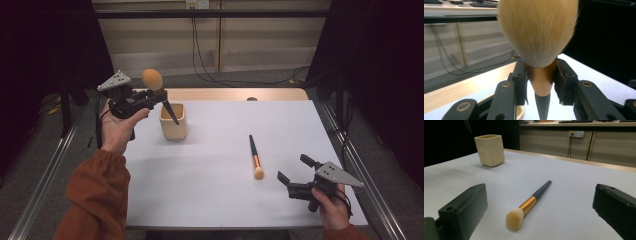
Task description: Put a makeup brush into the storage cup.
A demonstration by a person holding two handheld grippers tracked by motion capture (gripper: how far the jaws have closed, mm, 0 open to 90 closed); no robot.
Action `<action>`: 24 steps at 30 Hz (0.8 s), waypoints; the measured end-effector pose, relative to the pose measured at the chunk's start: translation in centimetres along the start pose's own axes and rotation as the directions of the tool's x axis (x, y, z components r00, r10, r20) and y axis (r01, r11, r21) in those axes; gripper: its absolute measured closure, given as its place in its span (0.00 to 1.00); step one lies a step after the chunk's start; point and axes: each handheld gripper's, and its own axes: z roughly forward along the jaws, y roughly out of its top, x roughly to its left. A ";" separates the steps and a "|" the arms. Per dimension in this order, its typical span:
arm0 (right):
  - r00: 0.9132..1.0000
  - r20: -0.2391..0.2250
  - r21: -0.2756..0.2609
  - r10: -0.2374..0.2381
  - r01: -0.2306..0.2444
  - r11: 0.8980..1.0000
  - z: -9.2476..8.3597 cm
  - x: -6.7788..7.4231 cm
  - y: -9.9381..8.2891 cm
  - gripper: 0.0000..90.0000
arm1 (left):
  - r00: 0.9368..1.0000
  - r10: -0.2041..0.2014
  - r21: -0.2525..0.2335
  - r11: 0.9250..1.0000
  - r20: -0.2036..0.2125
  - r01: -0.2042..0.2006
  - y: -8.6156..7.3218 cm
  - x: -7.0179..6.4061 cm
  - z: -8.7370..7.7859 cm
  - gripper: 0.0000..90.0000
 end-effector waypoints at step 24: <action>1.000 -0.006 0.002 0.005 -0.005 1.000 0.0 0.0 -0.1 0.00 | 0.996 0.012 0.010 1.000 -0.091 -0.011 -0.8 2.0 2.2 0.73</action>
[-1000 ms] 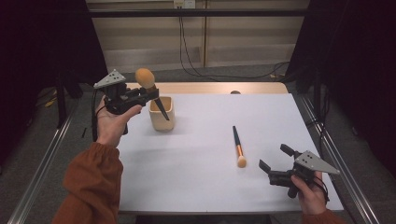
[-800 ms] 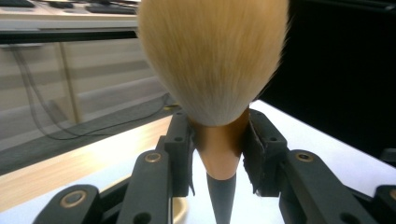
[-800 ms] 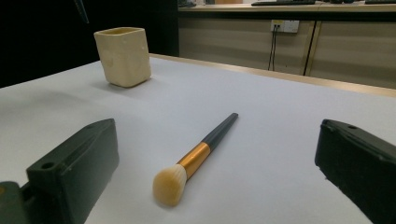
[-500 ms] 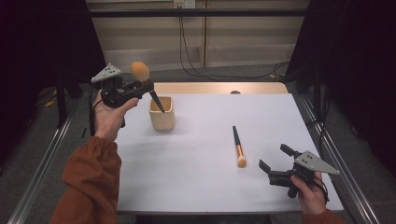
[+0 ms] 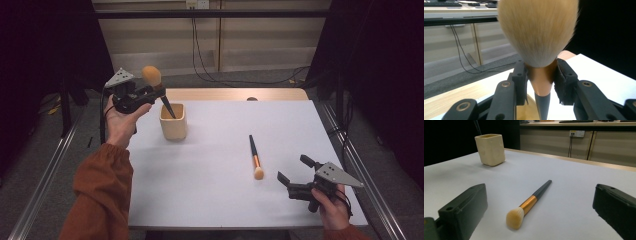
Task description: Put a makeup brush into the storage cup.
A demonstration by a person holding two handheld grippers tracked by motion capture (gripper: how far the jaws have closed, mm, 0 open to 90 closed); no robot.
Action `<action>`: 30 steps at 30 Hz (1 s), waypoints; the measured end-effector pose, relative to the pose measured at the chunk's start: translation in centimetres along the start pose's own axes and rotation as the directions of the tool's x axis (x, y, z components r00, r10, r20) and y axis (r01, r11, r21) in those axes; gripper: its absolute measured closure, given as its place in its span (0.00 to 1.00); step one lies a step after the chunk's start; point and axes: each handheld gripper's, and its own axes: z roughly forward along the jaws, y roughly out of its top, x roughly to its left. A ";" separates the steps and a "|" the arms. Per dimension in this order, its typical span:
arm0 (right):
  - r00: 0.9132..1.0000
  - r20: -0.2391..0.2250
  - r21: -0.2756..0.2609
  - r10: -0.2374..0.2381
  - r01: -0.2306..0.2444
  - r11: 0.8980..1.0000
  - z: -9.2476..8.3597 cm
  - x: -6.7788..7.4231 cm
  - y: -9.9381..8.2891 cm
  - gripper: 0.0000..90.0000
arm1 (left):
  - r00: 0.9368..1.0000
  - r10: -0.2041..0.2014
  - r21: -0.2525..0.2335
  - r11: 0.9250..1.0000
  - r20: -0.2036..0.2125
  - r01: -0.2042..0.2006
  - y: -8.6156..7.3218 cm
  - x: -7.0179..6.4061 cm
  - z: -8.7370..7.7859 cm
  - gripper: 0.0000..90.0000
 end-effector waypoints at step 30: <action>1.000 -0.006 0.003 -0.005 0.005 1.000 0.1 0.0 -0.1 0.00 | 0.999 -0.022 0.034 0.999 -0.031 0.023 -3.1 1.0 2.6 0.73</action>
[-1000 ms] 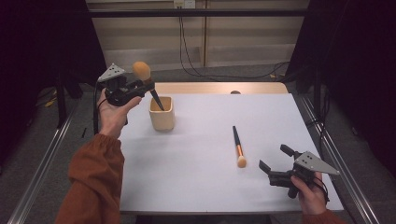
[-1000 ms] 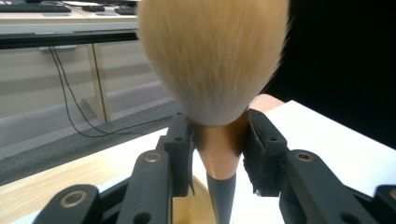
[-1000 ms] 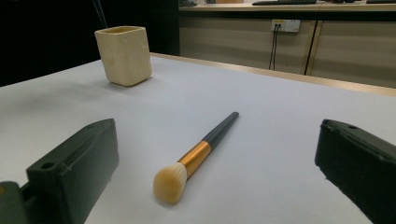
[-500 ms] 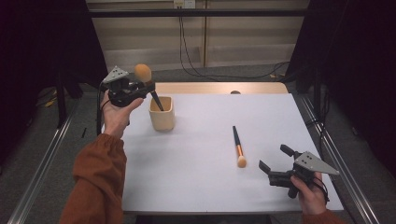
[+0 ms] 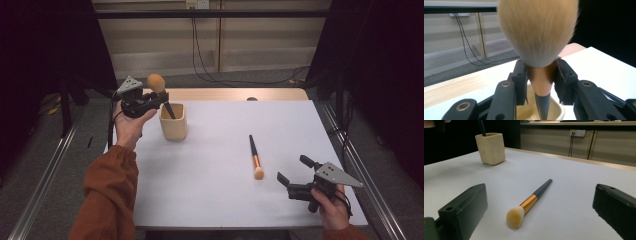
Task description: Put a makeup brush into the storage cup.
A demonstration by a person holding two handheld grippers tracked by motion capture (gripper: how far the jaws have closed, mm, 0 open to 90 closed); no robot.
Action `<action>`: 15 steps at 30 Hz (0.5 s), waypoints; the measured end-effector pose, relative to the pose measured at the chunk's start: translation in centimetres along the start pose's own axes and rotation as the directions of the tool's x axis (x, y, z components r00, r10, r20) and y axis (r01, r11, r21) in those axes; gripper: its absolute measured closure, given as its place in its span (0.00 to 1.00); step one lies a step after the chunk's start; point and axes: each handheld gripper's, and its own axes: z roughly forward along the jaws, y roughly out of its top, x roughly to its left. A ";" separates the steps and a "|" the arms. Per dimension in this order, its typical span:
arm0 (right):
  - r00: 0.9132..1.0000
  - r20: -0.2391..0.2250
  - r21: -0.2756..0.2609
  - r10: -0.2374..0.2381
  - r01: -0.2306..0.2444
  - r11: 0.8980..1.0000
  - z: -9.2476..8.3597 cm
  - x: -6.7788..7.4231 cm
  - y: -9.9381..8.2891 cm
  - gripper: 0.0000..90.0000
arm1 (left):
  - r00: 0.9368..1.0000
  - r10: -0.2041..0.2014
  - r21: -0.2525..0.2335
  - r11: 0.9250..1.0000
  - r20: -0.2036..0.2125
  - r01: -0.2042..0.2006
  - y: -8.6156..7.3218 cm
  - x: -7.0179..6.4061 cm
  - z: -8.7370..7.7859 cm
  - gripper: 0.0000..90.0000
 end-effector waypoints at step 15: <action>1.000 -0.002 0.003 -0.007 0.007 1.000 0.0 0.0 0.0 0.00 | 1.000 0.007 0.033 0.999 -0.003 -0.007 -1.7 -0.2 1.6 0.73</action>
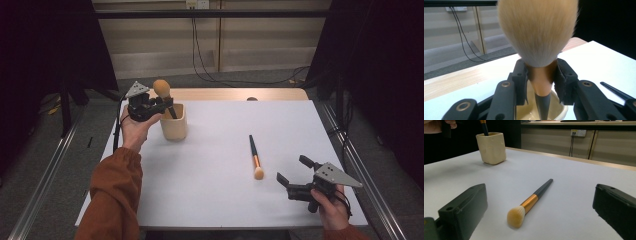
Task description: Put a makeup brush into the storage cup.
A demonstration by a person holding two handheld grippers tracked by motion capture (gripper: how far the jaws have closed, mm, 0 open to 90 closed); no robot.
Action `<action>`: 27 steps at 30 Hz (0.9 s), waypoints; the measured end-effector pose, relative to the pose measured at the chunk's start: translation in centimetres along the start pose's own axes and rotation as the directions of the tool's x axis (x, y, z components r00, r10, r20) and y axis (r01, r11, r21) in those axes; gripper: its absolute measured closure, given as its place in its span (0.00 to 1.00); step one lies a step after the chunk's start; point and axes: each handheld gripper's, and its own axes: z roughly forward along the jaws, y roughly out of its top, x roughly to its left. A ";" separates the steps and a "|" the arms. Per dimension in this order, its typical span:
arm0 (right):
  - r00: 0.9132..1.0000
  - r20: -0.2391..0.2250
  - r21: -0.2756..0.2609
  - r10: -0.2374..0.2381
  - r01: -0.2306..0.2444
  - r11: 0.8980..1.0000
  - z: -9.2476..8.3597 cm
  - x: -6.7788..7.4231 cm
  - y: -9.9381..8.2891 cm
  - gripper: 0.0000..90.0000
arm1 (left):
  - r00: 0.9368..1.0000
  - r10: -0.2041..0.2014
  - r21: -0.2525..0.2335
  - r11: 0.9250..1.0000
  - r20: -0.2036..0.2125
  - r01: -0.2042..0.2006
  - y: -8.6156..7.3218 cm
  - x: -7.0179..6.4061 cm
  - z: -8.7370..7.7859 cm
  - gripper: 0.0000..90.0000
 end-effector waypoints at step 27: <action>1.000 -0.010 0.003 0.005 -0.005 1.000 0.1 0.1 0.0 0.00 | 1.000 -0.001 0.047 0.999 0.009 0.001 -2.5 -0.4 1.3 0.72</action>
